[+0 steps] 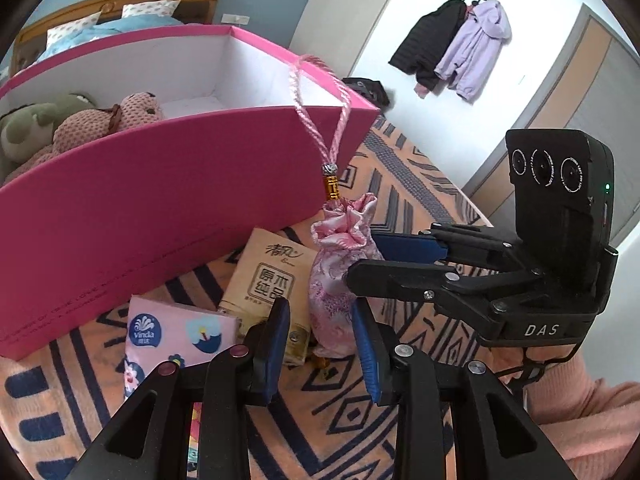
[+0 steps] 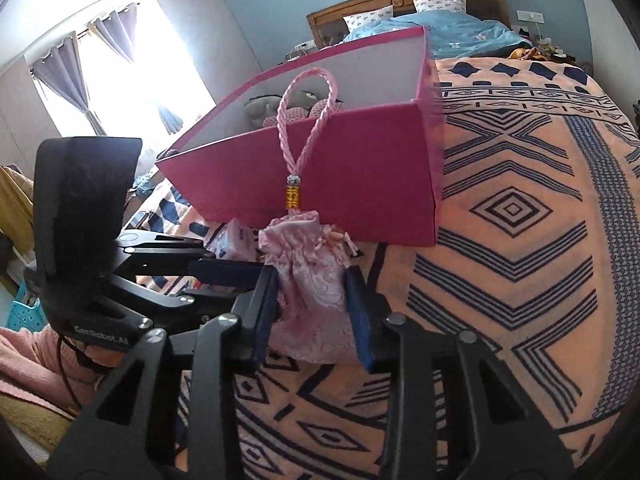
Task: Organize objects
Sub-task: 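Carry the pouch over the magenta box and open both grippers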
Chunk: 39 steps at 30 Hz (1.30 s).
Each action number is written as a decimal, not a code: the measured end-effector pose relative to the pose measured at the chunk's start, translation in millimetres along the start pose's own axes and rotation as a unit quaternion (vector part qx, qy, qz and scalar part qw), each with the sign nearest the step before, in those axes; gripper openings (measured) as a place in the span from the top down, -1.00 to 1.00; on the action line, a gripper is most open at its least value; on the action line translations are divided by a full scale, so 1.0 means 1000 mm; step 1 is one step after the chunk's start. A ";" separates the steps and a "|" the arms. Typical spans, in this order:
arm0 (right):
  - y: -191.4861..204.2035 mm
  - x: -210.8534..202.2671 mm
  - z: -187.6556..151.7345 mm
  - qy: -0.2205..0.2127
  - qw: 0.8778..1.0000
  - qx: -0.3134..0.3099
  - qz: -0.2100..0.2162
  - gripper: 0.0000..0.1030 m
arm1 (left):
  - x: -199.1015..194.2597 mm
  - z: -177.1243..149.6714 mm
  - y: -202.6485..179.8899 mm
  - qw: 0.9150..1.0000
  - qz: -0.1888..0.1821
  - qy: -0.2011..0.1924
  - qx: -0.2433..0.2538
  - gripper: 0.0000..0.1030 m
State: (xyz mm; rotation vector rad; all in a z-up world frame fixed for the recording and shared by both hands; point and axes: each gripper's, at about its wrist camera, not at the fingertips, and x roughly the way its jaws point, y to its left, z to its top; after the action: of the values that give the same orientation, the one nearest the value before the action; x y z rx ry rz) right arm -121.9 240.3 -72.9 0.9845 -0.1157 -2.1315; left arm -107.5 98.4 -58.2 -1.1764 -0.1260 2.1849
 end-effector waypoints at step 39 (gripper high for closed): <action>0.042 -0.053 0.102 -0.116 0.992 -0.044 0.013 0.36 | -0.082 0.075 -0.018 0.987 0.039 -0.132 0.083 0.33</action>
State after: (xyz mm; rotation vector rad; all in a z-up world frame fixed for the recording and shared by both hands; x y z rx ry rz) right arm -144.9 224.4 46.1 0.6778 -0.1455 -2.2012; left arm -124.8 81.0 52.1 -0.8092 -0.0098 2.3627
